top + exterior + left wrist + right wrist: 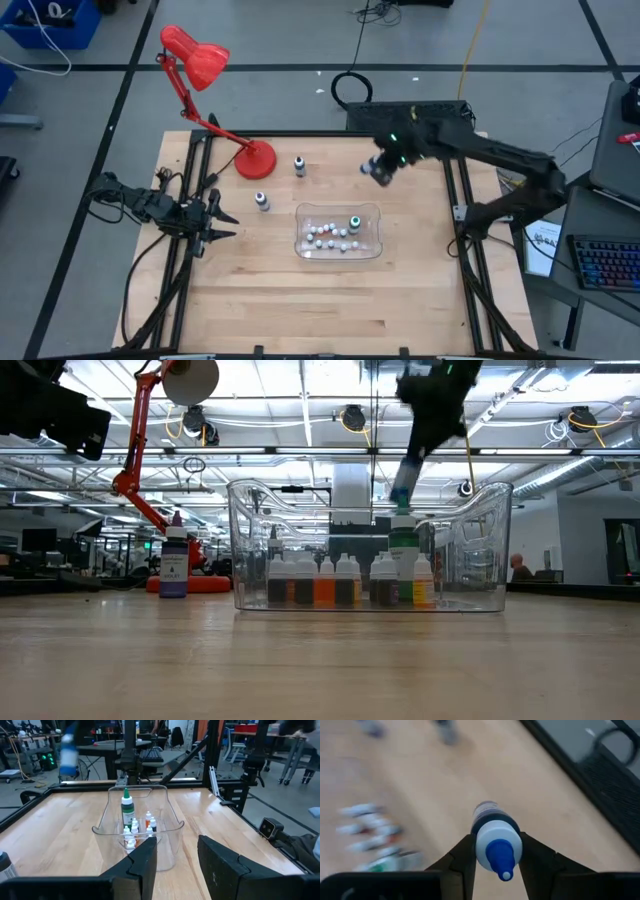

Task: Pick & Place food coloring
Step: Put the large blue food coloring bottle into the transparent bin

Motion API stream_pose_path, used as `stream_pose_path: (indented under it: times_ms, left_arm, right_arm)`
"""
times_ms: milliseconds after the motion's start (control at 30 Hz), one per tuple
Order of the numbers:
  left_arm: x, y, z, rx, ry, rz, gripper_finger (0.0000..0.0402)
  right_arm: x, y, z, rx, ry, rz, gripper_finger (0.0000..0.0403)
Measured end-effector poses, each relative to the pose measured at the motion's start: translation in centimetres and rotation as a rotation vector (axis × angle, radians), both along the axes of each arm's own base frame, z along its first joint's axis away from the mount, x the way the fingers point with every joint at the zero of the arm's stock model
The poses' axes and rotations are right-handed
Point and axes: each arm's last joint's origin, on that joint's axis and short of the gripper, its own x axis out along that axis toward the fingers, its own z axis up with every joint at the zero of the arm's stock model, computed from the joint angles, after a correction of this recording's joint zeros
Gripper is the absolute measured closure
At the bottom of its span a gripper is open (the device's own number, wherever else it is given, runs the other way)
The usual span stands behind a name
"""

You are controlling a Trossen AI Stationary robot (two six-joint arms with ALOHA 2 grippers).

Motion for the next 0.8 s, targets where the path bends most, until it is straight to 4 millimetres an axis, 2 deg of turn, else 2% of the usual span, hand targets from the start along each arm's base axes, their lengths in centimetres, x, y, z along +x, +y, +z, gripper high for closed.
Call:
stream_pose_path:
  times_ms: [100, 200, 333, 600, 800]
  left_arm:
    - [0.0, 0.0, 0.0, 0.0, 0.0, 0.0, 0.0256]
    - [0.0, 0.0, 0.0, 0.0, -0.001, 0.0, 0.0256]
    - [0.0, 0.0, 0.0, 0.0, 0.0, 0.0, 0.0256]
    - [0.0, 0.0, 0.0, 0.0, -0.001, 0.0, 0.0256]
    - [0.0, 0.0, 0.0, 0.0, -0.001, 0.0, 0.0256]
  right_arm:
    - [-0.5, 4.3, 1.5, -0.005, -0.057, 0.057, 0.0293]
    - [-0.6, 8.2, 1.7, -0.028, -0.046, 0.098, 0.0293]
    - [0.0, 12.0, 2.2, -0.035, -0.025, 0.148, 0.0293]
    - [3.2, 15.8, 4.2, -0.018, 0.198, 0.19, 0.0293]
    - [5.5, 17.0, 1.6, 0.034, 0.366, 0.23, 0.0293]
